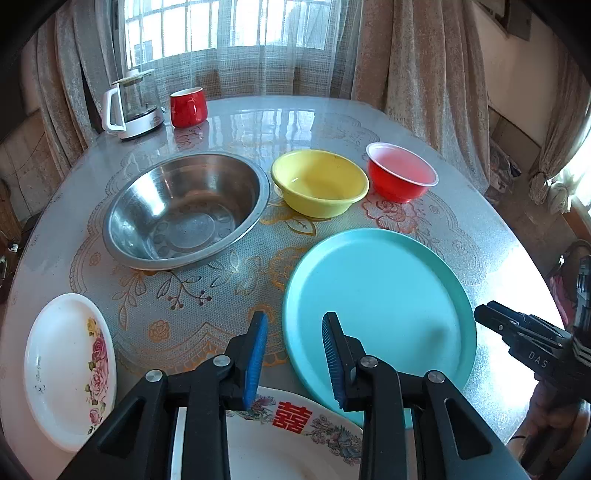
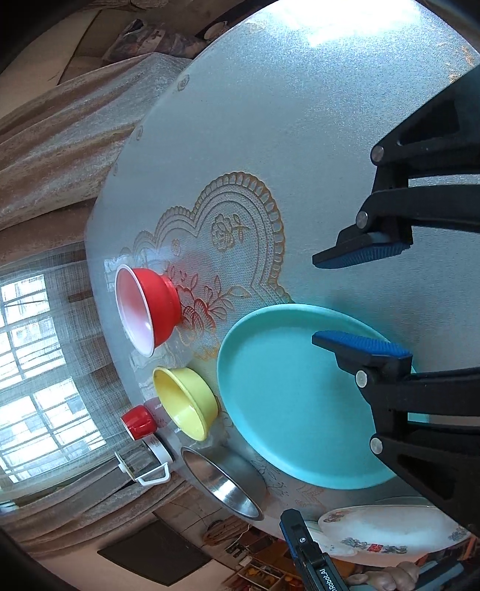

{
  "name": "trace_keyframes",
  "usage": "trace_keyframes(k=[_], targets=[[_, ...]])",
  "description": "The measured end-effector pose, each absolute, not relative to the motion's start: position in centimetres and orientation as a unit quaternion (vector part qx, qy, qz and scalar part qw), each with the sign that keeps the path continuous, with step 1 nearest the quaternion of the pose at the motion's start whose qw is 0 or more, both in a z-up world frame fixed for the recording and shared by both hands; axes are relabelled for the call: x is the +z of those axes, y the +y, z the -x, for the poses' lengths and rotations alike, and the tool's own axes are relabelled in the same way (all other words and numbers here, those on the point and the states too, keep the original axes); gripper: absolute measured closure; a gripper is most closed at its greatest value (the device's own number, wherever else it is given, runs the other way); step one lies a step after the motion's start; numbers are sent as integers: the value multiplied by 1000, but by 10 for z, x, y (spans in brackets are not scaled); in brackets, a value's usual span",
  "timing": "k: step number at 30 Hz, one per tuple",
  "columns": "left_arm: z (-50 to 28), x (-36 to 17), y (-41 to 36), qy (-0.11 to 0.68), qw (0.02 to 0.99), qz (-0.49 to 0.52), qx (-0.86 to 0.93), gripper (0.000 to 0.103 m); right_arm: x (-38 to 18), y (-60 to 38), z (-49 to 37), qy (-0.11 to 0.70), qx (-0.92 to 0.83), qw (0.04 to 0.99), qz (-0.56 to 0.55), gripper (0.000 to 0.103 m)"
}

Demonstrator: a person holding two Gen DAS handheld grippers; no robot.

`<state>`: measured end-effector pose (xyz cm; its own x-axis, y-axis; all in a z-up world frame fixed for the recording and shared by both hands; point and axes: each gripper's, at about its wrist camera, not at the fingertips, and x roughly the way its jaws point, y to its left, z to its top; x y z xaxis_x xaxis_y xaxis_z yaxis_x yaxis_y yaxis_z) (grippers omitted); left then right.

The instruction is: Organize plates and bowls

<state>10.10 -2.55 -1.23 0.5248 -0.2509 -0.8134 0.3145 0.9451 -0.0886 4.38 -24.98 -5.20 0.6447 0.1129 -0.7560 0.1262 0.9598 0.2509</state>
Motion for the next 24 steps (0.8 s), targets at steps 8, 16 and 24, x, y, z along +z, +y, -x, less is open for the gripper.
trace_keyframes(k=[8,16,24], targets=[[-121,-34,-45,495,846,-66,-189,84,-63,-242,-53,438,21,890,-127,76],[-137,-47,-48,512,833,-81,-193,84,-63,-236,-63,437,24,893,-102,91],[-138,-38,-41,497,843,-78,-191,84,-62,-234,-71,435,12,896,-88,93]])
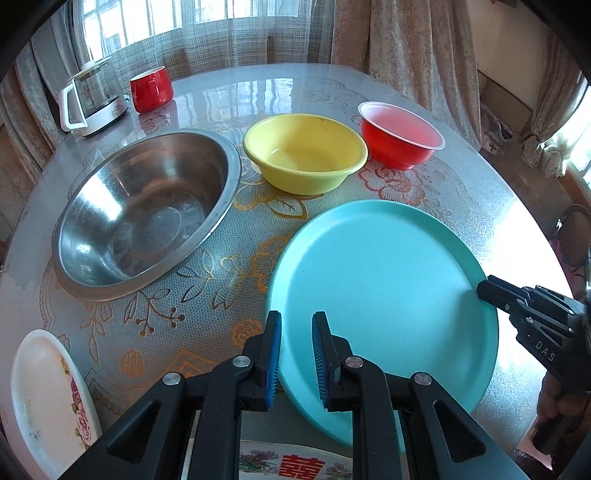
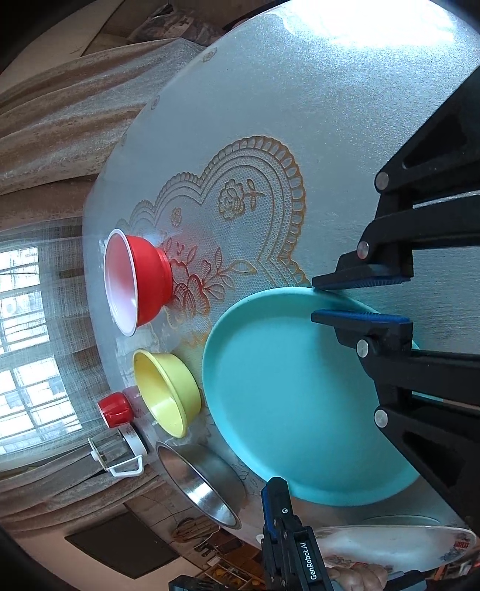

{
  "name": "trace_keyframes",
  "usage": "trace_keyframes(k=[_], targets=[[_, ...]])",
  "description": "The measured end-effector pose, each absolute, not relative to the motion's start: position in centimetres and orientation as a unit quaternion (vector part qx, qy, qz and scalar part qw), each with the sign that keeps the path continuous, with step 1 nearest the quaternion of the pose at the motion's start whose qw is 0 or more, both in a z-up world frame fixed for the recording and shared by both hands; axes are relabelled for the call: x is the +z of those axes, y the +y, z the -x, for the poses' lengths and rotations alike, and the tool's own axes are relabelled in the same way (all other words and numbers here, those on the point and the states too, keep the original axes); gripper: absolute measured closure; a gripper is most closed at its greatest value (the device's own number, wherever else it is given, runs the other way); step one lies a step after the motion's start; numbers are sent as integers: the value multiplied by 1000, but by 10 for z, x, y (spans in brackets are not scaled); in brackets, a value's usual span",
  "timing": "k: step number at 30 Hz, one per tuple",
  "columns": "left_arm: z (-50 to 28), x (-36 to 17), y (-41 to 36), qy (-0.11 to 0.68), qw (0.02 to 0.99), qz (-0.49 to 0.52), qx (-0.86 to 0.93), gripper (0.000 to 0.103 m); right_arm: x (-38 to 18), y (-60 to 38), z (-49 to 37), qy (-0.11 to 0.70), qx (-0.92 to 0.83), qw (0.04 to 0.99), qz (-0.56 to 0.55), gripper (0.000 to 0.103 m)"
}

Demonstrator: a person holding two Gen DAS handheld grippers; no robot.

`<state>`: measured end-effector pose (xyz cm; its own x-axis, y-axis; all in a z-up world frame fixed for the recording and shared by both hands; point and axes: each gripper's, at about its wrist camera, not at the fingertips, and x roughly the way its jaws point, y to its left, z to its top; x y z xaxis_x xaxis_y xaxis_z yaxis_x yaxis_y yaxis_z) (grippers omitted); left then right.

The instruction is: Organize plates and bowls

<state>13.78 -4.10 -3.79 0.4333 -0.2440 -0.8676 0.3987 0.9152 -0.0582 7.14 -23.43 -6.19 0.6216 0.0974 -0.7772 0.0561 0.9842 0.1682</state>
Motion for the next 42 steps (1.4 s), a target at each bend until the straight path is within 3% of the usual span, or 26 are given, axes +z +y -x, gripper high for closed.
trace_keyframes(k=[14,32,37,42], targets=[[-137,-52,-62,510,829,-106,-201,84,-60,-250,-84,433,-27,897,-87,94],[-131,-42,-68,496,847,-65,-182,79,-58,-264,-93,451,-47,887,-88,91],[-118,-31,-51,479,862,-47,-160,78,-57,-267,-90,453,-63,883,-101,75],[-104,-17,-25,461,877,-24,-135,73,-44,-261,-86,427,-76,895,-102,68]])
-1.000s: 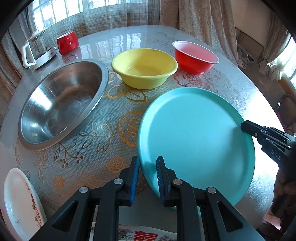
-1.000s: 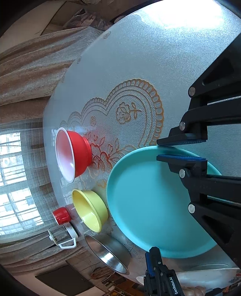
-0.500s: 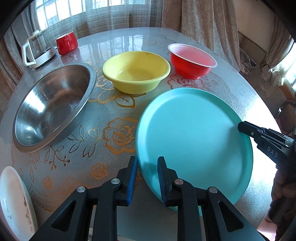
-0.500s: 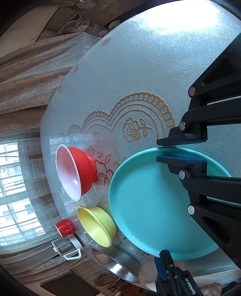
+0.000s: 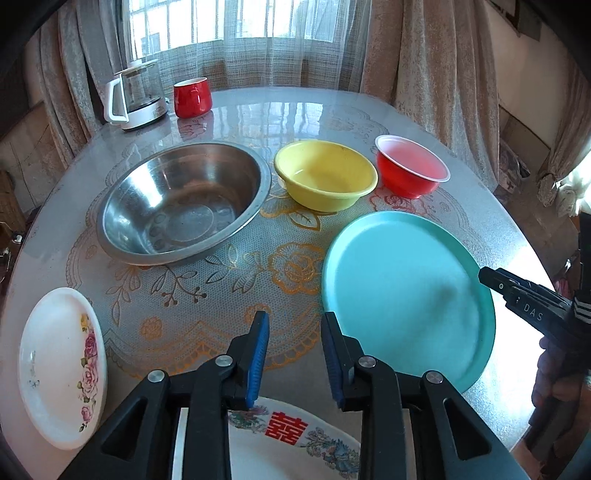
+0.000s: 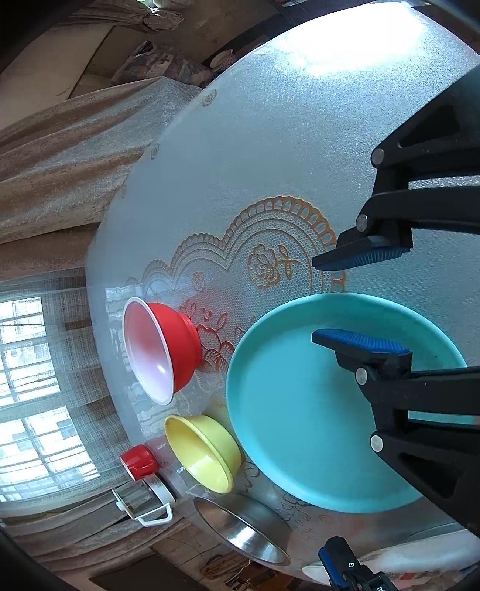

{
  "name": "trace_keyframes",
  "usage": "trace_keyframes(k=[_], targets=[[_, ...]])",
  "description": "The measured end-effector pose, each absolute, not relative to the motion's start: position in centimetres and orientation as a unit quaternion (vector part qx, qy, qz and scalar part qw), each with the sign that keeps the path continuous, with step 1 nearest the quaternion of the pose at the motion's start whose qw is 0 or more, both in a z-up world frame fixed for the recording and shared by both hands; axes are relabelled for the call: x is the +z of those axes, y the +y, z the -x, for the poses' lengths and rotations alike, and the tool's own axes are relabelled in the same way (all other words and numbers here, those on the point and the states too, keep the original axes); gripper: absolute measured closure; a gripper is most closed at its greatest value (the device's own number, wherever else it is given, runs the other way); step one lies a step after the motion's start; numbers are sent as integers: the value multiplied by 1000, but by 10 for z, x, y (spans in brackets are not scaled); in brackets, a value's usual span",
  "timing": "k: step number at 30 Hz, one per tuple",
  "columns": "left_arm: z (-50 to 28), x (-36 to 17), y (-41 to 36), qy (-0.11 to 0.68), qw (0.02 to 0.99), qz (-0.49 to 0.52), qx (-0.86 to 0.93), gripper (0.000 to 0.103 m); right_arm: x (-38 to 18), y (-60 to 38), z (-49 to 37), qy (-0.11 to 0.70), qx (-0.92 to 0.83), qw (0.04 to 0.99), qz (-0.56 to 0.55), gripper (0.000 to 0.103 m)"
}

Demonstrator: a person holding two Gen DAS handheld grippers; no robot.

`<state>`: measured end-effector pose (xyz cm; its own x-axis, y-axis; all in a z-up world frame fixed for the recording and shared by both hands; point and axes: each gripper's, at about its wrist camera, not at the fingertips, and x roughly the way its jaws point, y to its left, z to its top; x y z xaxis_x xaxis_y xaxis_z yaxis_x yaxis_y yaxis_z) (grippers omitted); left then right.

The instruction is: Organize plates and bowls

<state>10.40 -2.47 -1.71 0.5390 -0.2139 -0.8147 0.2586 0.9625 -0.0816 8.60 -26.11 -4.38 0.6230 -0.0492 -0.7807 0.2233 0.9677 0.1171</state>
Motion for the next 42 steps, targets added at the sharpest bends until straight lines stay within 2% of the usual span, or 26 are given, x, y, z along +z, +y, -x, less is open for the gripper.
trace_keyframes(k=[4,11,24,42], targets=[[-93,-8,5,449,886,7,-117,72,-28,-238,-87,411,-33,906,-96,64],[-78,-3,52,429,899,35,-76,72,-24,-177,-95,420,62,902,-79,63],[-63,-10,110,422,903,72,-25,69,-22,-110,-96,434,136,888,-67,63],[-39,-9,202,387,911,124,61,64,-14,-3,-123,484,291,816,-125,63]])
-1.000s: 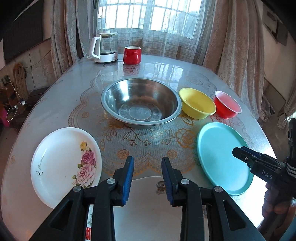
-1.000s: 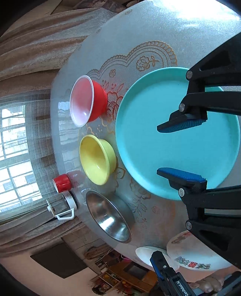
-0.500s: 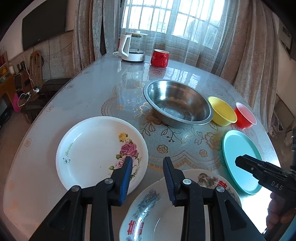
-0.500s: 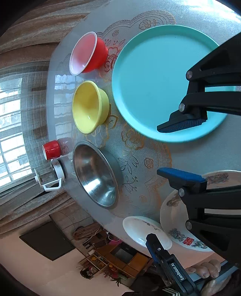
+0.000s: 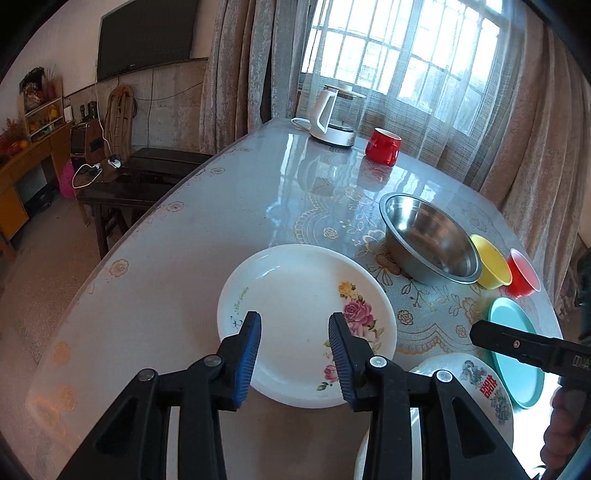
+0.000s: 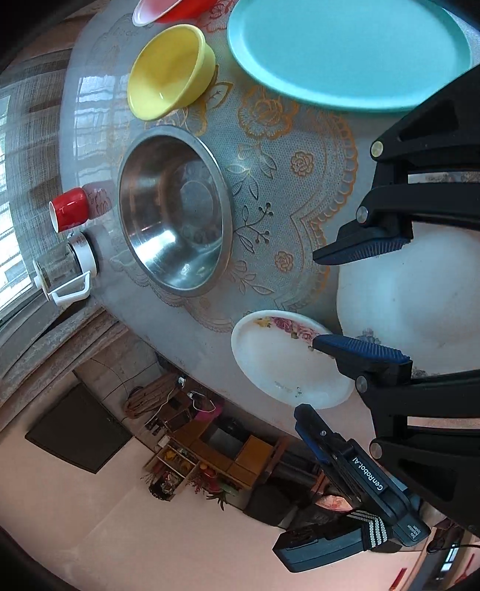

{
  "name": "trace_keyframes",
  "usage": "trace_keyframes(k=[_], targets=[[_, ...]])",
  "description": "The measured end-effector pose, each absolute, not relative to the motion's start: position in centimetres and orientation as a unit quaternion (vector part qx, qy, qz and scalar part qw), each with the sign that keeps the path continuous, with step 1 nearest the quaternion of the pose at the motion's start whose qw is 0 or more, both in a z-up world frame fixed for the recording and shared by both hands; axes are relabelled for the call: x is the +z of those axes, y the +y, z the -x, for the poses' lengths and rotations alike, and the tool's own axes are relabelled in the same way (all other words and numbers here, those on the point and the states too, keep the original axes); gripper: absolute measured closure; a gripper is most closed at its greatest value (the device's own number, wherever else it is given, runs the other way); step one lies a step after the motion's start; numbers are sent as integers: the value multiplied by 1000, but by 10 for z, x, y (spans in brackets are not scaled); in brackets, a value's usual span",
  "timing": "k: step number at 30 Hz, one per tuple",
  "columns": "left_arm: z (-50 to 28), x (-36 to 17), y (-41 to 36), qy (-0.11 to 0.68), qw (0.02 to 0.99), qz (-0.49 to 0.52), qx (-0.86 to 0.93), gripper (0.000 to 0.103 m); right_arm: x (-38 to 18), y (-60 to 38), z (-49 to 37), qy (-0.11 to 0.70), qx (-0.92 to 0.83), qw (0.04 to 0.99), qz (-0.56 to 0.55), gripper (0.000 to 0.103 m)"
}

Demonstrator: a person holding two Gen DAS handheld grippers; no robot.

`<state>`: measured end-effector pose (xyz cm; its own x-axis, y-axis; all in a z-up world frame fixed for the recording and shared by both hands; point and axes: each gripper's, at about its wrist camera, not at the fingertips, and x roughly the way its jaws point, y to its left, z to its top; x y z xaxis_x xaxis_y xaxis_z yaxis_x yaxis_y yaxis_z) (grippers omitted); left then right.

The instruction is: Organize plates and bowls

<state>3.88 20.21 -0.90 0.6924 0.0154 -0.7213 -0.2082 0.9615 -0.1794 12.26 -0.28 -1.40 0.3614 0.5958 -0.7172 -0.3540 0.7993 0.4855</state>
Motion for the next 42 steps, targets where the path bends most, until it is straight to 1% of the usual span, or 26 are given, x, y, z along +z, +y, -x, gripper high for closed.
trace_keyframes(k=[7,11,17,24,25,27,28,30,31,34,37,42], targets=[[-31,-23,238,387,906,147,90,63,-31,50,-149,517,299,796,-101,64],[-30,-35,253,394,900,160,97,63,-43,66,-163,533,282,792,-92,65],[-37,-48,262,404,893,184,74,62,-56,81,-178,549,263,789,-78,72],[-54,-57,260,418,888,183,58,63,-70,89,-190,559,256,786,-68,81],[-56,-59,260,419,887,183,55,64,-70,91,-191,558,257,786,-64,82],[-61,-64,260,429,883,185,51,70,-70,94,-191,558,259,786,-60,83],[-61,-64,259,427,885,179,52,71,-69,95,-191,557,260,787,-58,84],[-63,-65,255,432,885,172,40,80,-67,100,-190,554,258,790,-51,84],[-64,-65,252,434,884,172,31,82,-67,101,-190,554,260,789,-51,84],[-65,-64,244,434,888,146,43,82,-68,100,-189,553,263,789,-56,85],[-64,-62,247,432,887,160,33,82,-66,98,-188,550,263,790,-60,85],[-56,-44,242,403,903,144,31,81,-59,92,-186,541,272,793,-67,85]])
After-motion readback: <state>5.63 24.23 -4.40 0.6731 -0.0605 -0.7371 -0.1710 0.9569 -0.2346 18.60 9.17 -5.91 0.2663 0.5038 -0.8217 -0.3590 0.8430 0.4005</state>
